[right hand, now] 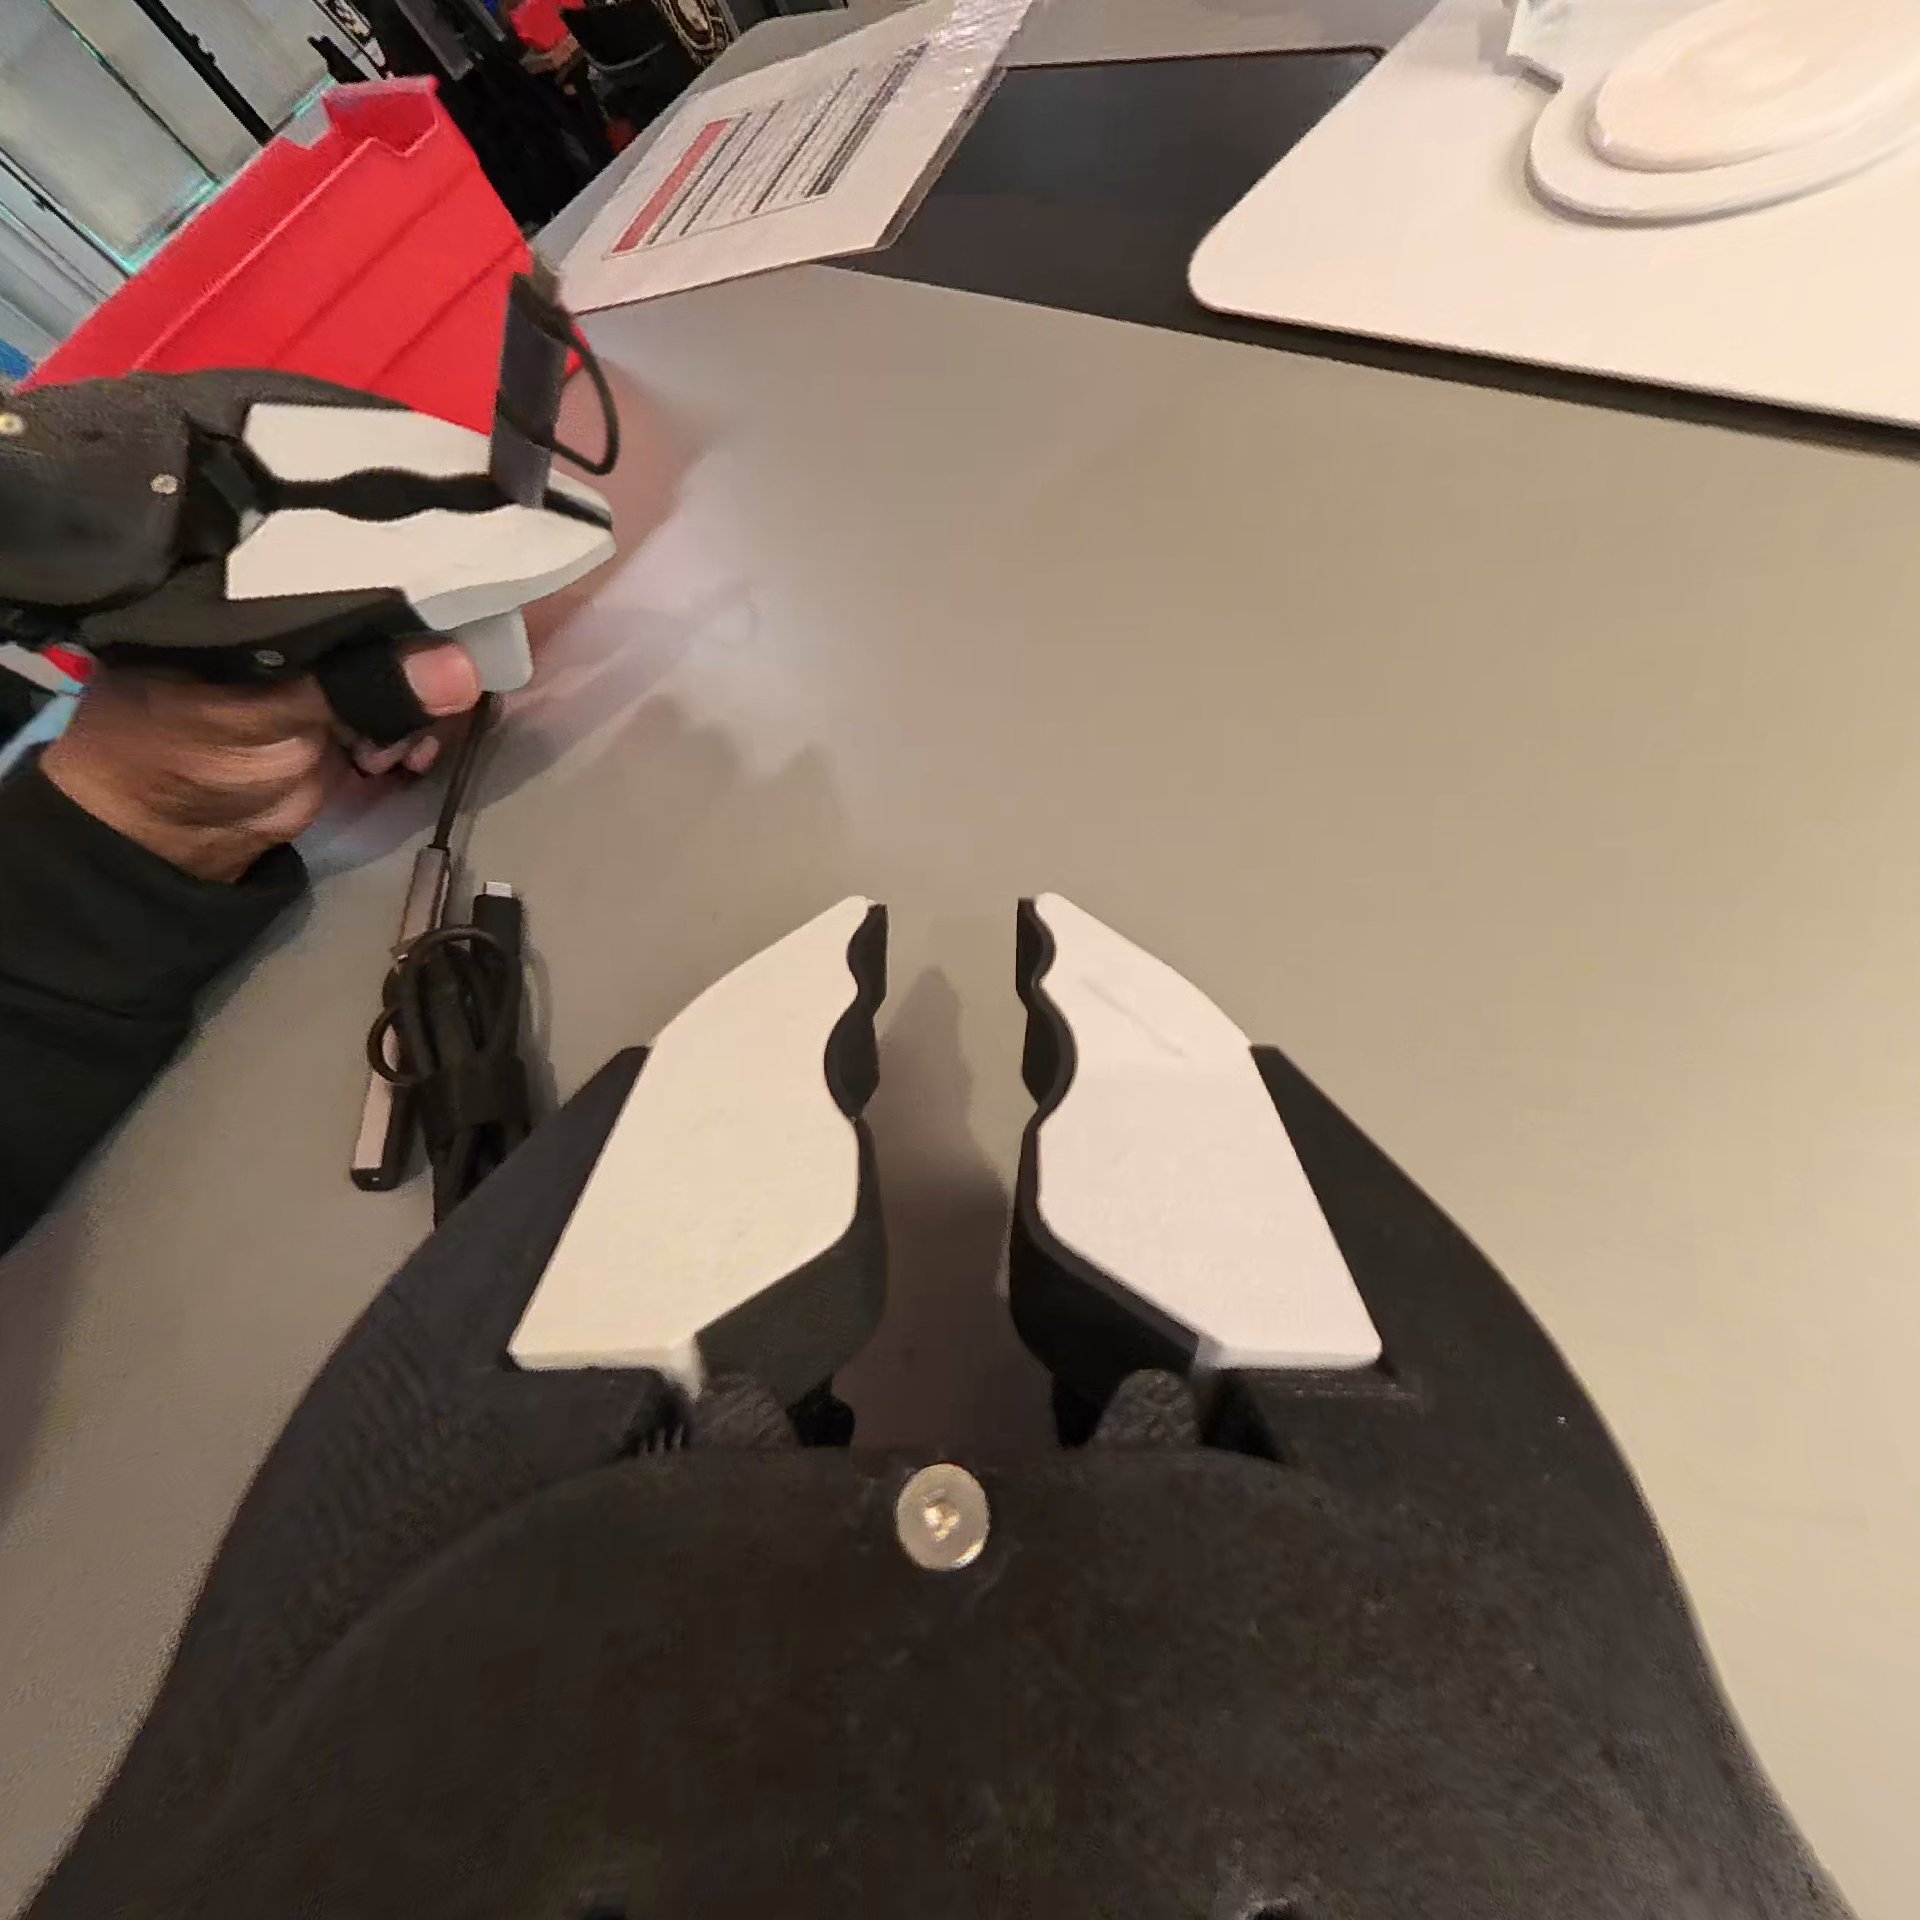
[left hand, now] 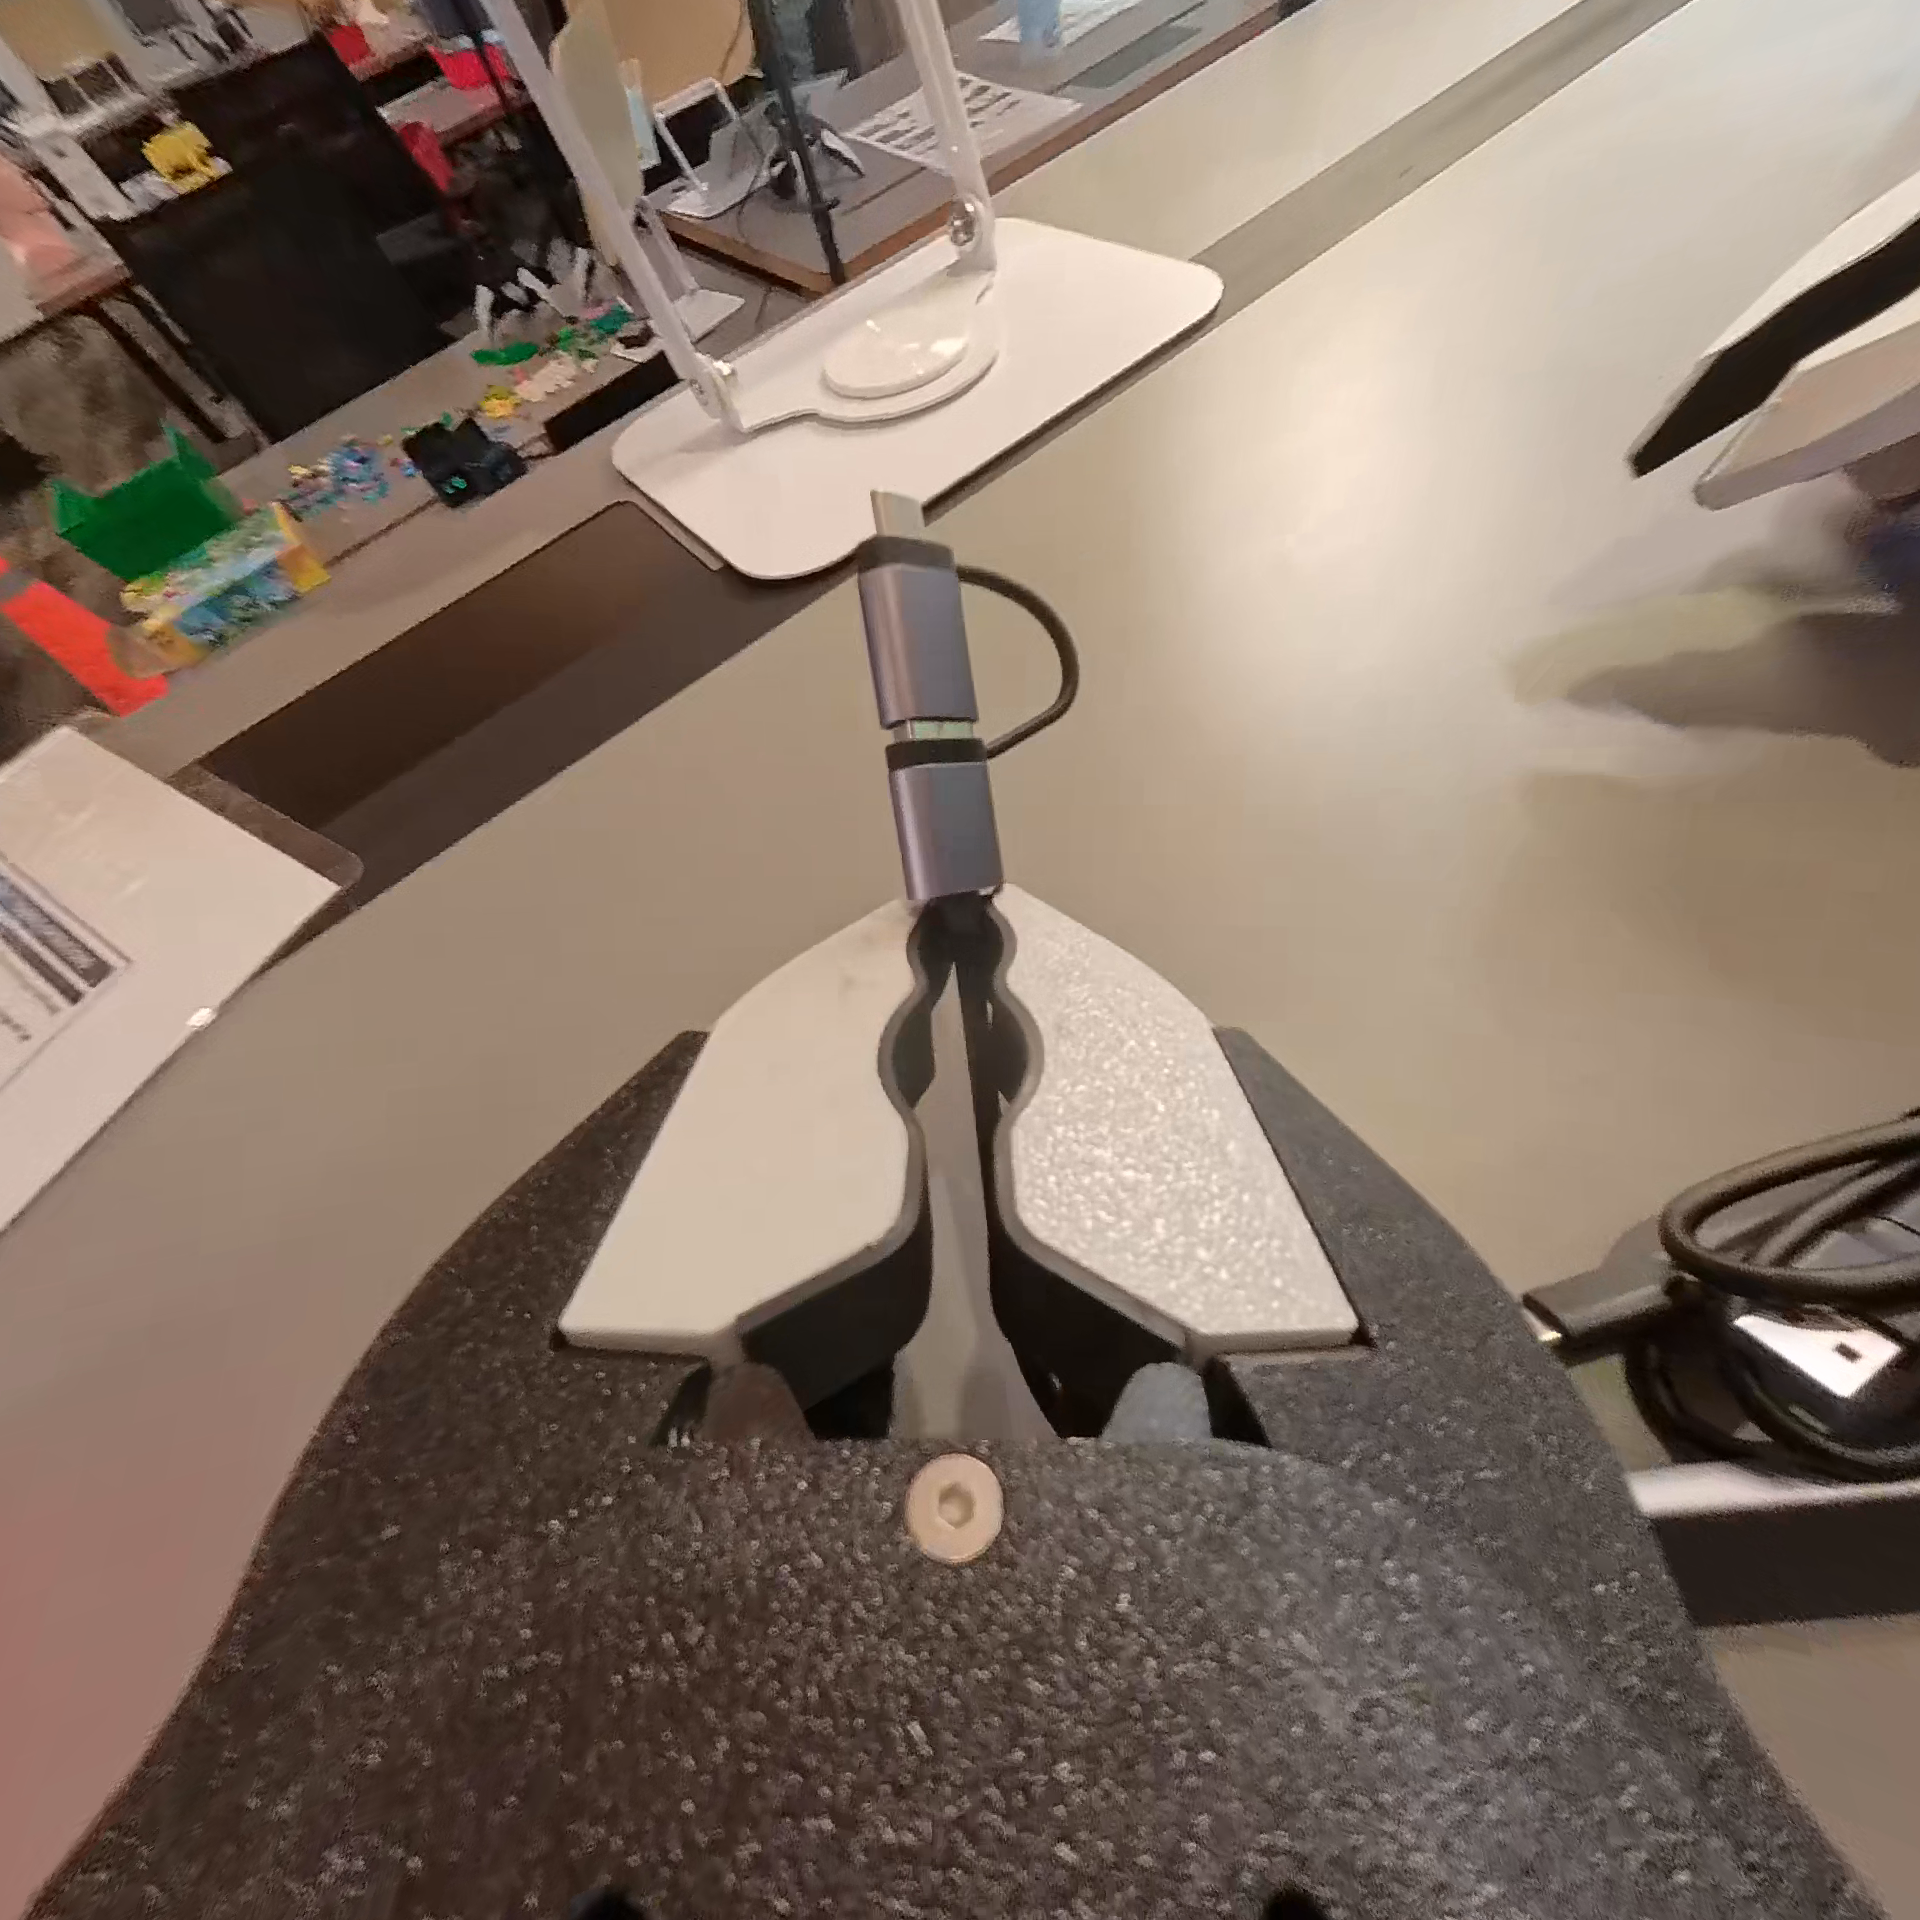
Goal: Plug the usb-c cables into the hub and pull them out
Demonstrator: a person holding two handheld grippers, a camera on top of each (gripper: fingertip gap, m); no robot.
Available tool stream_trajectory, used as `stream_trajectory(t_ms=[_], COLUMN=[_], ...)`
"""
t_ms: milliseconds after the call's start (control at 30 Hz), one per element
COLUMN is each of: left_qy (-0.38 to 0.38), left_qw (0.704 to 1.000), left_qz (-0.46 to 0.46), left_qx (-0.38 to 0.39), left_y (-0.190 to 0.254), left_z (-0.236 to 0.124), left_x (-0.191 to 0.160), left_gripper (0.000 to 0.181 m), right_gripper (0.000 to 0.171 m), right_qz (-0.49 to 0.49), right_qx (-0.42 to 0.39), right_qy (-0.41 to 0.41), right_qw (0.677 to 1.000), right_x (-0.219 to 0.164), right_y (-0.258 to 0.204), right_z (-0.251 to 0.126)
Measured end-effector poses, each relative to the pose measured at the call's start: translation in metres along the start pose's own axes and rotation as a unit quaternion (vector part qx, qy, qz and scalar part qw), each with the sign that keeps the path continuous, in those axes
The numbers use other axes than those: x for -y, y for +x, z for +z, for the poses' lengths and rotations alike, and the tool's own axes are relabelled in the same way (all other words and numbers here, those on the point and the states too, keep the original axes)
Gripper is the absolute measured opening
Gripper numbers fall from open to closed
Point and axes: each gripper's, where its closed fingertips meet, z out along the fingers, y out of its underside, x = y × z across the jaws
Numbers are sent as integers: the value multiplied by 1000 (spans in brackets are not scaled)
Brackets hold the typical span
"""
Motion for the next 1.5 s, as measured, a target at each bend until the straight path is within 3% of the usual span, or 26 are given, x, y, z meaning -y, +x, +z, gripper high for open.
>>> stream_trajectory(t_ms=[33, 167, 367, 633, 767, 933, 1033, 1200, 1333, 1500], left_qy=[2, 5, -6, -2, 6, 8, 12, 8, 3, 0], left_qw=[1000, 997, 997, 997, 996, 995, 995, 994, 994, 994], left_qz=[11, 50, 55, 62, 74, 80, 82, 85, 91, 86], left_qx=[14, 54, 59, 50, 53, 60, 61, 61, 63, 65], left_y=[-3, -11, -16, -13, -10, -11, -10, -10, -9, -11], left_z=[1, 6, 12, 12, 10, 10, 9, 10, 11, 12], left_x=[1, 2, 1, 2, 4, 4, 5, 4, 3, 2], left_gripper=[5, 5, 5, 5, 5, 5, 5, 5, 5, 5], right_gripper=[24, 23, 17, 13, 16, 17, 16, 24, 28, 33], right_qz=[-17, -132, -299, -316, -352, -447, -458, -443, -427, -468], right_qx=[-3, -34, -81, -40, 21, 66, 75, 42, 41, 12], right_qy=[5, 3, 15, 92, 102, 38, -3, -85, -97, -108], right_qw=[1000, 991, 951, 943, 930, 891, 886, 891, 898, 877], right_x=[1, 0, -6, 8, 3, -39, -56, -77, -78, -84], right_y=[-4, -23, -49, -78, -120, -170, -182, -166, -168, -170], right_z=[0, 6, 12, 1, -5, 9, 19, 37, 39, 43])
